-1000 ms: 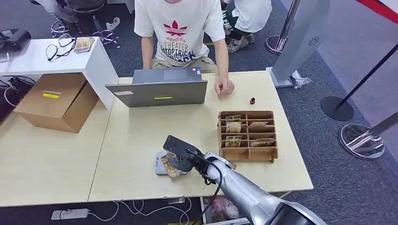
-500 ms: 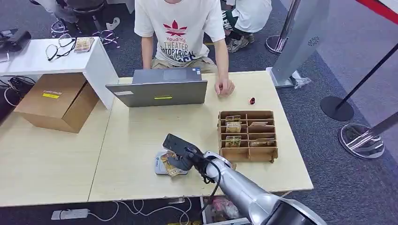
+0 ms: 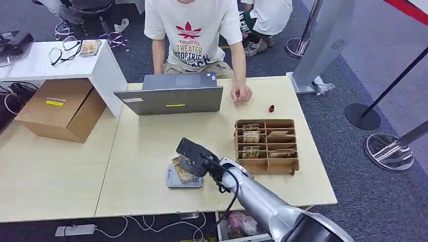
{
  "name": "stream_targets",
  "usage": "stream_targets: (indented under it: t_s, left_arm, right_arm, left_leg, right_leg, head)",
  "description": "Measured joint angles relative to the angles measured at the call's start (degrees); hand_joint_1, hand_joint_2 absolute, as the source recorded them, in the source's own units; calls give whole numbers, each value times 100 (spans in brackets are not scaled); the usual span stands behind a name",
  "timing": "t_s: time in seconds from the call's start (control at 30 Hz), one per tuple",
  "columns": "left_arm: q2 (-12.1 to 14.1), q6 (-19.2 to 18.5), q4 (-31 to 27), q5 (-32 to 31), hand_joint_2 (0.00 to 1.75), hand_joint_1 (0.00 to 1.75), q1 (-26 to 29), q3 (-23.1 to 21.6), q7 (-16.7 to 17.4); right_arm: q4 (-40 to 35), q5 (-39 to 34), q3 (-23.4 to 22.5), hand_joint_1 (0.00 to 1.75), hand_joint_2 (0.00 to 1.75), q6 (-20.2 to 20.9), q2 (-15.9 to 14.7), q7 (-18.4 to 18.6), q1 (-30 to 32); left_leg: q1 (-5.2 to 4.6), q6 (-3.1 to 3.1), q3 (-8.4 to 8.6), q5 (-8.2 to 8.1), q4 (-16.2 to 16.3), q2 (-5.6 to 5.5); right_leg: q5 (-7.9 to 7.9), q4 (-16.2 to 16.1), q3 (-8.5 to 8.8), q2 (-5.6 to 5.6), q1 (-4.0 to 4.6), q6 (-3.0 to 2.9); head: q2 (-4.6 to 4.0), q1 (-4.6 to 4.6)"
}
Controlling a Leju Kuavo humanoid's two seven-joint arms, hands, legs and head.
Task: Pass the card to the sensor for recognition and then transmit it.
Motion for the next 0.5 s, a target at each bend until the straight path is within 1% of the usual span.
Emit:
stream_targets:
  t_s: [0.23,0.47,0.5]
  left_arm:
    - [0,2,0,0,0,0,0,-18,9]
    - [2,18,0,29,0,0,0,-50,7]
    - [0,18,0,39,0,0,0,-52,7]
  right_arm:
    - [-585,-161,-332,175,175,-126,-216,-111,-3]
    - [-1338,-186,-660,175,175,-361,-420,-236,106]
    - [-1511,-164,-725,175,175,-453,-452,-279,146]
  left_leg:
    - [0,0,0,0,0,0]
    - [0,0,0,0,1,0]
    - [0,0,0,0,1,0]
  right_leg:
    - [0,-1,-1,0,0,0]
    - [0,0,-2,0,0,0]
    - [0,0,-2,0,0,0]
  head:
    - [0,0]
    - [0,0]
    - [0,0]
